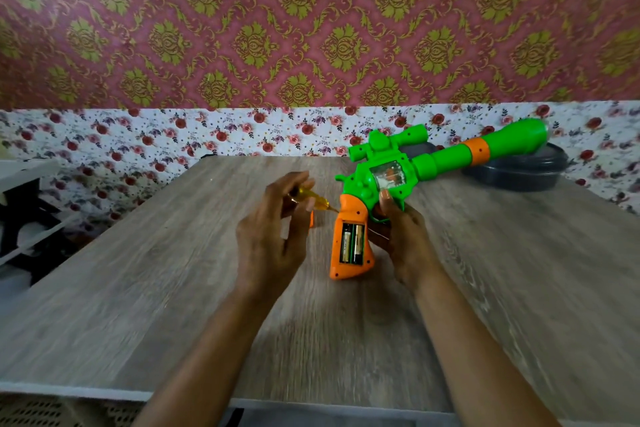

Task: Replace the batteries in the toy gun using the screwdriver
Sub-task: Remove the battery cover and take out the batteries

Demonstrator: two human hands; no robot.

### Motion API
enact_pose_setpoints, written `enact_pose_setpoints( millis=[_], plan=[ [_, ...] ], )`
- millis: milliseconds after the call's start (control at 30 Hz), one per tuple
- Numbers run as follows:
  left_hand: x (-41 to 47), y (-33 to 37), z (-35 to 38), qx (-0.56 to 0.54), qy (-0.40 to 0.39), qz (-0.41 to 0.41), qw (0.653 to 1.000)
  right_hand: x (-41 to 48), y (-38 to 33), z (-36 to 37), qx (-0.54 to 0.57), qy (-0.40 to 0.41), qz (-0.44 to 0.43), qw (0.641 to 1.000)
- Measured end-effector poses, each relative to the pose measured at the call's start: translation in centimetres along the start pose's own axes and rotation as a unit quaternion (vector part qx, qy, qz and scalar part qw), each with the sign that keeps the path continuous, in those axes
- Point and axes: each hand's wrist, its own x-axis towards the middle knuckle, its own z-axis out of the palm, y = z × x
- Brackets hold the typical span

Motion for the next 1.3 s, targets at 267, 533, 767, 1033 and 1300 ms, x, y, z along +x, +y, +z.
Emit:
enact_pose_setpoints(
  millis=[267,533,767,1033,1300],
  plan=[
    [-0.4,0.9,0.3,-0.025,-0.015,0.038,0.999,-0.1,-0.1,0.3,-0.025,0.02,0.002,0.999],
    [-0.8,0.6,0.7,-0.03,-0.049,0.06,0.997,-0.2,-0.2,0.2,-0.034,0.032,0.007,0.999],
    [-1.3,0.5,1.2,-0.016,-0.073,0.151,0.986,0.0,-0.1,0.1,-0.028,0.021,0.021,0.999],
    [-1.1,1.0,1.0,-0.031,-0.087,0.094,0.991,-0.4,0.0,0.0,-0.072,-0.029,0.003,0.997],
    [-1.1,1.0,1.3,-0.004,-0.094,0.116,0.989,-0.4,-0.2,-0.2,-0.08,-0.039,-0.006,0.996]
  ],
)
